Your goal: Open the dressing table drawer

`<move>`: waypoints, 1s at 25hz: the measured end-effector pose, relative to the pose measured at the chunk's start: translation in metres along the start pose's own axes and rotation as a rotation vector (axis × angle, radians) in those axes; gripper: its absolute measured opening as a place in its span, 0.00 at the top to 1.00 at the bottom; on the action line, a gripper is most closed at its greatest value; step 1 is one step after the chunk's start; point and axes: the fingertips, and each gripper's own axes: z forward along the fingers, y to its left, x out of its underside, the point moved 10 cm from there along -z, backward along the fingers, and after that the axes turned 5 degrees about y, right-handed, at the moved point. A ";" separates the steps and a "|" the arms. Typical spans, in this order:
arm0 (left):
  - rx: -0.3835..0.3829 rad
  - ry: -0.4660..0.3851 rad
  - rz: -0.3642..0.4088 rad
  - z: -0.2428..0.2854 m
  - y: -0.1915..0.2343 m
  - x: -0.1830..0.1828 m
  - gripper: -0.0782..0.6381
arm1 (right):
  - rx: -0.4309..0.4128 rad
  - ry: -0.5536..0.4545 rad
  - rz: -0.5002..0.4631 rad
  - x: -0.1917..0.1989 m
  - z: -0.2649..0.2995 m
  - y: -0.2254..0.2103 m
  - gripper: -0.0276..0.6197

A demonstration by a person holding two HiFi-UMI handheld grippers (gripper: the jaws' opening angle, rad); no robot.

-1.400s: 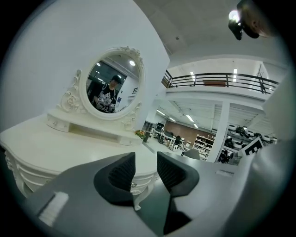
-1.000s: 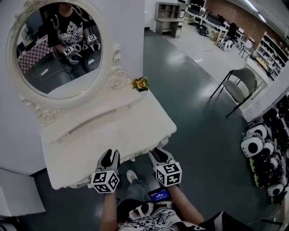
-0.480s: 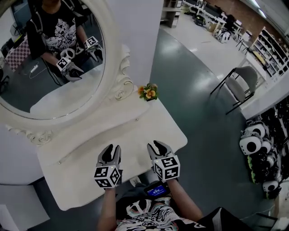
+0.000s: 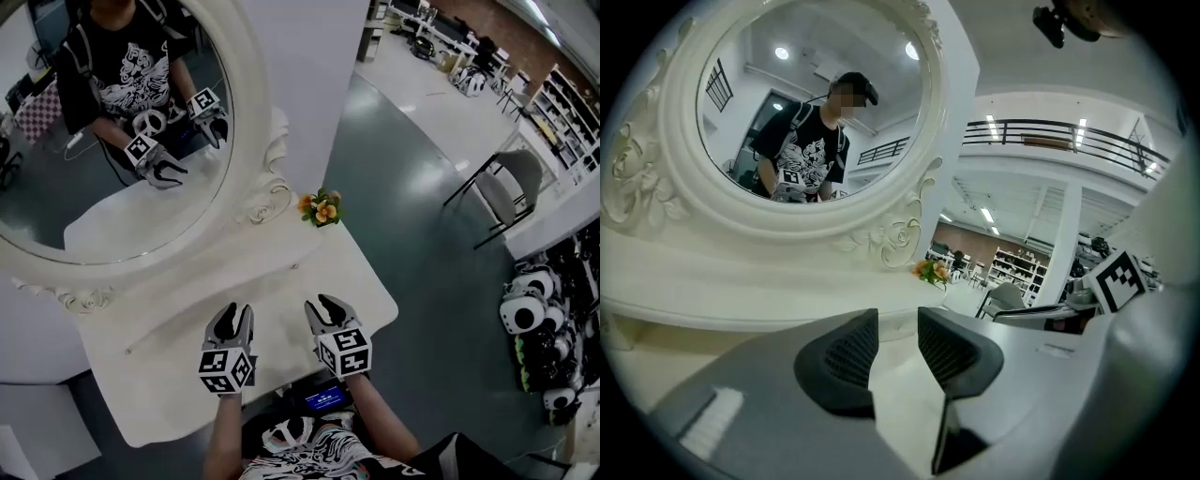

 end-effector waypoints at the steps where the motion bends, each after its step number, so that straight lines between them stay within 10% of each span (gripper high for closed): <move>1: -0.004 0.004 0.000 0.003 0.001 0.000 0.71 | -0.003 0.005 -0.009 -0.001 0.004 -0.001 0.76; 25: -0.029 0.174 -0.067 0.088 0.017 0.033 0.75 | -0.082 0.120 -0.096 -0.008 0.120 -0.038 0.76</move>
